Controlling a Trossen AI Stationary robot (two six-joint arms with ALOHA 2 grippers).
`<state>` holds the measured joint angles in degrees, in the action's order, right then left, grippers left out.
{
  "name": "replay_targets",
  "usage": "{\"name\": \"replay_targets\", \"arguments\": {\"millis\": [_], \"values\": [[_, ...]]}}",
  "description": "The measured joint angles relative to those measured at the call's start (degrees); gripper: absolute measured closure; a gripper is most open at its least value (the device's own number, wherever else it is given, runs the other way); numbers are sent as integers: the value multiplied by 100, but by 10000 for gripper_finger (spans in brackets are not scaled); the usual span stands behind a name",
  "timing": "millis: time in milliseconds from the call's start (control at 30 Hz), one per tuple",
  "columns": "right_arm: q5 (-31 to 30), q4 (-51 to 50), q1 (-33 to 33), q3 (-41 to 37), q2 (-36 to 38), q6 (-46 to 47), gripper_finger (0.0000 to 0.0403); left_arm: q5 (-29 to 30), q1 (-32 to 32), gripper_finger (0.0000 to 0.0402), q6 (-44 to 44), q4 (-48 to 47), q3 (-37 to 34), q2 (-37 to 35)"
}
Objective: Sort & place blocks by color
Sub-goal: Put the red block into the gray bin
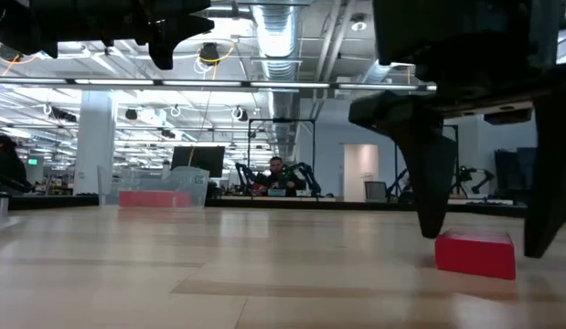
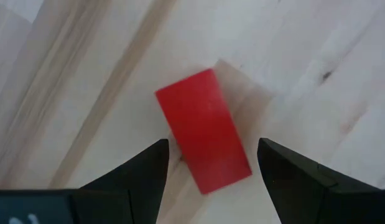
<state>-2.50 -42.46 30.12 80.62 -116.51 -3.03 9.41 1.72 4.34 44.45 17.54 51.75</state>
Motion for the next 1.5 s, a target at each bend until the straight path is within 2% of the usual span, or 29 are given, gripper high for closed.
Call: {"name": "replay_targets", "arguments": {"millis": [300,400,500,667,700,800,967,1167,1400,1500], "values": [[63,667,-40,-382,33,22,133,0,0,217,0,0,0,0],[102,684,-95,-409,35,136,147,33,-2,217,-26,28,0,2],[105,689,-130,-410,33,239,186,102,-2,217,-100,275,0,2],[197,715,-123,-409,33,650,286,203,-4,217,-547,452,0,2],[248,715,-125,-409,33,738,291,259,-4,217,-601,471,0,2],[446,518,-119,-309,18,940,291,424,-6,217,-677,538,0,2],[558,-524,-29,195,-26,1239,291,453,-9,217,-680,557,0,2],[565,-1561,248,560,456,1839,274,452,-9,216,-590,526,0,2],[-115,-1749,715,566,1609,2789,283,299,-9,216,-221,256,0,2],[-618,-1795,1001,568,2062,3344,282,299,-9,216,-208,292,0,70]]}}
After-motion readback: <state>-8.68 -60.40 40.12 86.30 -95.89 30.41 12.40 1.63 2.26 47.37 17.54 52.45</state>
